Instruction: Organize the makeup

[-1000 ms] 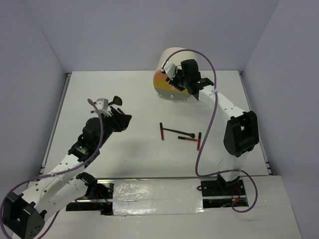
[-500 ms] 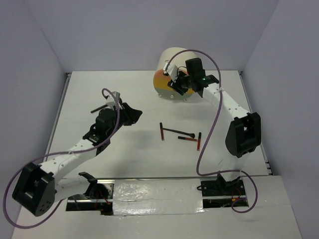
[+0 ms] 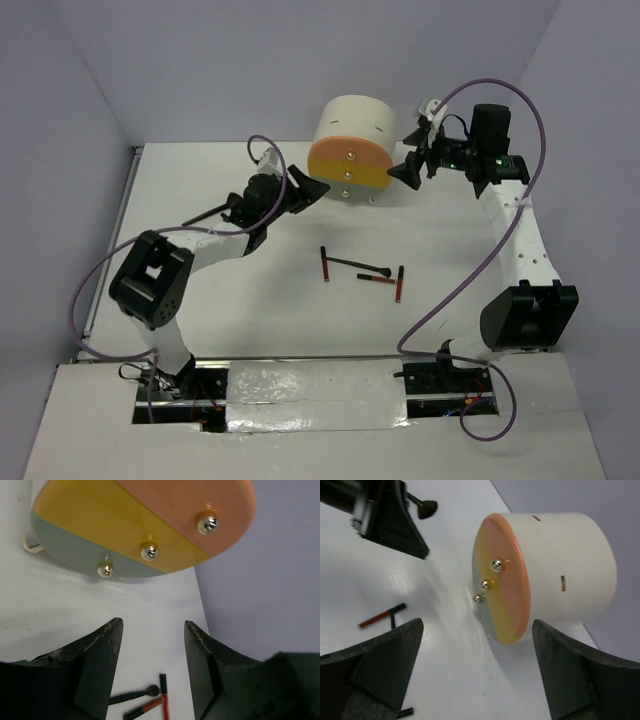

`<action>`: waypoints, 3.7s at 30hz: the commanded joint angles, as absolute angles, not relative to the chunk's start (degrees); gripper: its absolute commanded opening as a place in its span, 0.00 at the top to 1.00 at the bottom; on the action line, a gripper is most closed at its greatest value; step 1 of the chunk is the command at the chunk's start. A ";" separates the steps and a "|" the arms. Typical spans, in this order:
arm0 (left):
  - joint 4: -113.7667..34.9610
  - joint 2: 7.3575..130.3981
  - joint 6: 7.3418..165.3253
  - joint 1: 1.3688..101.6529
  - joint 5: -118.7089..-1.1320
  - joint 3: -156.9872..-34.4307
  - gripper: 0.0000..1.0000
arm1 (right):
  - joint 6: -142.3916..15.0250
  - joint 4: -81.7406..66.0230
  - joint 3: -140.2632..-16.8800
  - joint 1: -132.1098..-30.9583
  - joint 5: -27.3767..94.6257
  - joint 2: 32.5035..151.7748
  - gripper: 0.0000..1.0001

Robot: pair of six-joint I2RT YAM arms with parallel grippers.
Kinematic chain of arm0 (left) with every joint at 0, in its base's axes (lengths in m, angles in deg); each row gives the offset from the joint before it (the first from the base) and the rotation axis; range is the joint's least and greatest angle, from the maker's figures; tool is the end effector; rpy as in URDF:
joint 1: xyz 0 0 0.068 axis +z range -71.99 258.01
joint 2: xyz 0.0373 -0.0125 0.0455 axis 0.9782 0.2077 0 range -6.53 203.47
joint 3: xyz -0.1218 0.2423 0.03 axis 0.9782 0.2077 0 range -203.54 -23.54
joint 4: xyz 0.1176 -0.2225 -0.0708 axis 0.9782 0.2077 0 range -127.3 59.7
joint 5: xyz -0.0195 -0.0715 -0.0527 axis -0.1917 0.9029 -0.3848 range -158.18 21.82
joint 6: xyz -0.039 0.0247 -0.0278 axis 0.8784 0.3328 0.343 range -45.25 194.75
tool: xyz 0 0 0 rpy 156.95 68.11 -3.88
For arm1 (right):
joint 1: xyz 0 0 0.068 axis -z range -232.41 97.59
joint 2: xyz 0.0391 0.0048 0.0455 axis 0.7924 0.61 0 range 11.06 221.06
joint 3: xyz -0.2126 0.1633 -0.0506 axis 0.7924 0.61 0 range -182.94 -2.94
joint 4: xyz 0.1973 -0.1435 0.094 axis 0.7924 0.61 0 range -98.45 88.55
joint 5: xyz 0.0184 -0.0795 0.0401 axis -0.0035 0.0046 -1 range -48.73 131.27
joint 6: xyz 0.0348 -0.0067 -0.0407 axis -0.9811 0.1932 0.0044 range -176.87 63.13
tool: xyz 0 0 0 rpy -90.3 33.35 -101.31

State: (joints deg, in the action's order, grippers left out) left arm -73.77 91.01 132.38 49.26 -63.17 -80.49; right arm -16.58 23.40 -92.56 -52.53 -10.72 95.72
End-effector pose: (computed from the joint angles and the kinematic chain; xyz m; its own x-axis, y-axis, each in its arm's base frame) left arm 0.3394 -0.1898 0.2536 -0.5030 -0.6837 -0.5288 0.2443 0.4744 -0.8457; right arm 0.3199 0.0287 0.4139 0.1102 -0.3980 -0.9107 -0.8295 0.4680 -0.3049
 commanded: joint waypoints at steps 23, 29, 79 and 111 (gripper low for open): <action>-61.38 116.16 152.18 47.43 -65.99 -111.78 0.42 | -32.44 14.49 -79.32 -44.76 -21.31 88.58 0.49; -61.99 118.01 153.85 47.16 -66.16 -113.54 0.44 | -32.26 14.40 -78.00 -44.50 -21.05 88.23 0.49; -76.50 100.00 155.17 40.31 -75.39 -86.39 0.74 | -23.66 25.54 -72.46 -44.50 -21.84 84.27 0.45; -45.34 68.98 124.69 36.44 -95.14 -73.20 0.33 | -1.64 25.34 -57.78 -74.63 2.30 84.97 0.19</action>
State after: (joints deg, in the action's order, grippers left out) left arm -54.84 72.93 133.08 37.21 -85.66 -75.64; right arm 5.48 36.12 -58.57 -70.91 -5.72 83.24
